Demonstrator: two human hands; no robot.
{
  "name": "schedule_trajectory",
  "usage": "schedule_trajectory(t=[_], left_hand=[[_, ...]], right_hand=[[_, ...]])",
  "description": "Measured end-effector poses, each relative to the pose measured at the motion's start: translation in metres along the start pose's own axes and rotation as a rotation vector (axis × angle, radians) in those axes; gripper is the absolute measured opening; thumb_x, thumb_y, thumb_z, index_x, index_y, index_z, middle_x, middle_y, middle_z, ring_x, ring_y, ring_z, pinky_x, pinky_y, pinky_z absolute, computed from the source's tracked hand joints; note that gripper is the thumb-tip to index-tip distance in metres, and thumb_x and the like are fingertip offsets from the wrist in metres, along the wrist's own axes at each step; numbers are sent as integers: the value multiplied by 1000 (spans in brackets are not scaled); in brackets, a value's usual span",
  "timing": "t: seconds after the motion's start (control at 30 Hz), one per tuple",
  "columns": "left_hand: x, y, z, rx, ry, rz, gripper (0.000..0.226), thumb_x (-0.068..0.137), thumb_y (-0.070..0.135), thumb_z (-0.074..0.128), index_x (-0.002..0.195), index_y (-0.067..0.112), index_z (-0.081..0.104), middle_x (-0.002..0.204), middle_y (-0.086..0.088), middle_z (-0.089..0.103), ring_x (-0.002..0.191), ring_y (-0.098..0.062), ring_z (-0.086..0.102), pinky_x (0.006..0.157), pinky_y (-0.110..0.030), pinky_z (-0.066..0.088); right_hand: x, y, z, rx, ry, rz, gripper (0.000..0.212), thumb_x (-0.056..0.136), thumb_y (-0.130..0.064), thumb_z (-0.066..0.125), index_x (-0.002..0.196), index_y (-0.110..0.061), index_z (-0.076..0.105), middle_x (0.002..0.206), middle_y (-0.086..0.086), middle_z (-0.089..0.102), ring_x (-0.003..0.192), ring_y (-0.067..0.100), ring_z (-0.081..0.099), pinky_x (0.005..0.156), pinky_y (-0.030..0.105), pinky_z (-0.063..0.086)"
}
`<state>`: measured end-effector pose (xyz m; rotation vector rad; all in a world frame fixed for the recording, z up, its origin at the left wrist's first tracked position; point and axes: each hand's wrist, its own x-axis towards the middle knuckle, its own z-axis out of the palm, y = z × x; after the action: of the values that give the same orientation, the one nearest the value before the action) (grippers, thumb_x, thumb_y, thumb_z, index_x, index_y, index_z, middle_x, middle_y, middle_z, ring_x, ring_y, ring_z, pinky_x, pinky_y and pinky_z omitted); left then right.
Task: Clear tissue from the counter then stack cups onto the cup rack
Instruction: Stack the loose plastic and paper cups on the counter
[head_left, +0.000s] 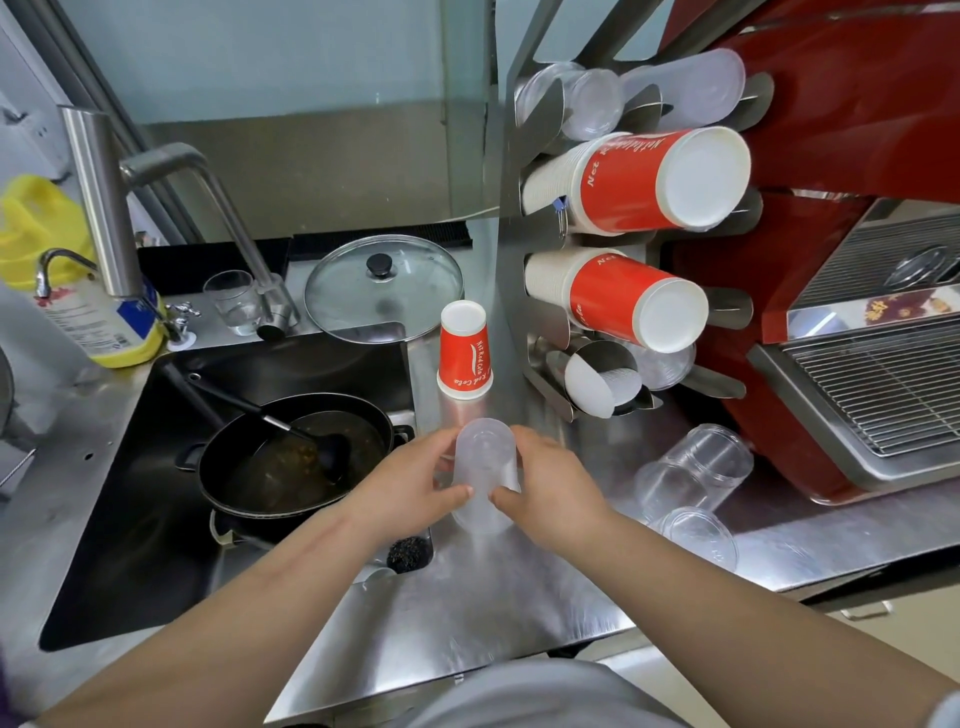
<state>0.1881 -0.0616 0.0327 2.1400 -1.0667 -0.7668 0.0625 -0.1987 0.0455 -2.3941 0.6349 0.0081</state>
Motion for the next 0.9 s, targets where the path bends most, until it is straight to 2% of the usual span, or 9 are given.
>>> schedule_trajectory(t=[0.17,0.3,0.4,0.5,0.6,0.73,0.83,0.9], left_hand=[[-2,-5,3,34,-34,-31,49,84,29,66,128,41,48,120,18,59,106,-8,60,92,-30,53],[-3,-5,4,41,-45,-18,50,80,38,65,126,48,47,121,21,58,108,-7,60,92,-34,54],[-5,-1,-2,49,-30,0,55,80,38,66,128,51,44,126,21,53,111,-5,57,92,-33,54],[-7,5,-15,118,-3,15,63,82,38,69,137,46,39,132,16,50,116,-5,53,95,-32,52],[-7,23,-31,210,7,101,60,84,31,69,138,36,43,128,12,48,117,-5,50,98,-30,48],[-2,62,-47,396,-26,271,46,87,34,64,131,33,52,127,12,54,114,-5,50,102,-30,42],[2,91,-41,460,-147,347,43,89,37,61,131,33,53,122,13,57,106,-1,50,97,-27,43],[5,107,-29,493,-233,408,43,90,38,60,132,31,53,122,10,56,108,-2,51,97,-25,43]], right_hand=[[-1,-1,3,5,-23,27,53,78,-32,63,128,-23,48,121,1,59,108,21,58,85,41,52],[0,-4,1,-12,-42,23,50,76,-31,60,125,-26,49,120,-1,60,108,21,58,84,40,53],[1,-4,-8,-58,-71,-7,45,79,-28,60,123,-19,52,119,2,61,112,22,55,86,37,51],[1,-7,-28,-146,-100,-15,33,82,-30,59,111,-15,56,108,5,63,103,25,57,83,37,50],[-1,-10,-54,-232,-164,-27,31,85,-38,58,108,-18,59,101,-1,64,95,21,58,80,34,51],[-12,-13,-92,-360,-284,-58,17,89,-44,54,101,-31,57,90,-11,51,89,15,45,68,26,41],[-23,-6,-115,-409,-317,-49,38,86,-50,55,118,-30,55,99,-10,58,93,16,55,80,34,51],[-34,1,-128,-400,-320,-35,37,83,-52,56,114,-33,56,98,-11,60,92,16,58,82,35,52]])
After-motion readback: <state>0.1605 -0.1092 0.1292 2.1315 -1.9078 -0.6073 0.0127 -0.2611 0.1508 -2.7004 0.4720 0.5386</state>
